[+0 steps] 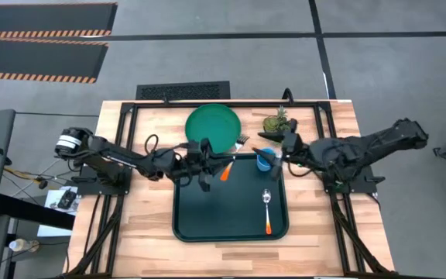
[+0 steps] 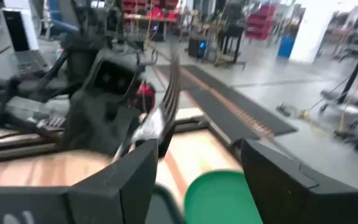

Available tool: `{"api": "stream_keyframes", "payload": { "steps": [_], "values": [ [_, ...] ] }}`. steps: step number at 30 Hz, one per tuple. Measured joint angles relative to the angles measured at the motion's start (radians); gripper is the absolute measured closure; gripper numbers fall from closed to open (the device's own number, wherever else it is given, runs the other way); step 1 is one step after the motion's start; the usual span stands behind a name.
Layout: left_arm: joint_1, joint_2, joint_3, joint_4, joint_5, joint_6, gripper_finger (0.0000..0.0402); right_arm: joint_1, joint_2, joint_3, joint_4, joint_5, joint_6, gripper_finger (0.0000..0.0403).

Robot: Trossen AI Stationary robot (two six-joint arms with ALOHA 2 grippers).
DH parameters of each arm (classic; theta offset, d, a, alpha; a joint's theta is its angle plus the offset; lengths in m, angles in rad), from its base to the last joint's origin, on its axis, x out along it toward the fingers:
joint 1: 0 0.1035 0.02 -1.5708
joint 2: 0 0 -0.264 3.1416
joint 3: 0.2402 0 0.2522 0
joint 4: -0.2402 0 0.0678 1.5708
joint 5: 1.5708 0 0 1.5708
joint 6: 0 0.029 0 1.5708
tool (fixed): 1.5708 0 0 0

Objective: Pick and place plate/cup/fork/spoon on tray
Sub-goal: Put the orange fork to the left of the orange spoon on the black table tray

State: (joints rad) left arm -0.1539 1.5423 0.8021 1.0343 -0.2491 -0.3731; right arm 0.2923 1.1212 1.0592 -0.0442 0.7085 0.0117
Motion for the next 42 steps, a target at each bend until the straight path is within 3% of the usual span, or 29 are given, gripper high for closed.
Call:
{"api": "stream_keyframes", "payload": {
  "steps": [4,11,24,31,36,42],
  "values": [
    [-0.014,0.047,0.000,0.069,-0.003,0.003,0.0401,-0.022,0.050,0.000,0.117,-0.009,-0.082,0.0143],
    [-0.015,0.060,0.000,0.087,-0.007,0.000,0.0401,-0.020,0.047,0.011,0.151,-0.096,-0.086,0.0143],
    [-0.015,0.060,0.000,0.086,0.038,0.003,0.0401,-0.099,0.058,0.015,0.217,-0.348,-0.018,0.0143],
    [-0.015,0.060,0.000,0.080,0.043,0.003,0.0401,-0.147,0.081,0.010,0.232,-0.434,-0.020,0.0147],
    [-0.015,0.060,0.000,0.077,0.043,0.003,0.0401,-0.152,0.076,0.011,0.250,-0.466,-0.019,0.0187],
    [-0.015,0.060,0.000,0.077,0.044,0.003,0.0401,-0.168,0.077,0.011,0.240,-0.473,-0.019,0.0264]
  ]
}}
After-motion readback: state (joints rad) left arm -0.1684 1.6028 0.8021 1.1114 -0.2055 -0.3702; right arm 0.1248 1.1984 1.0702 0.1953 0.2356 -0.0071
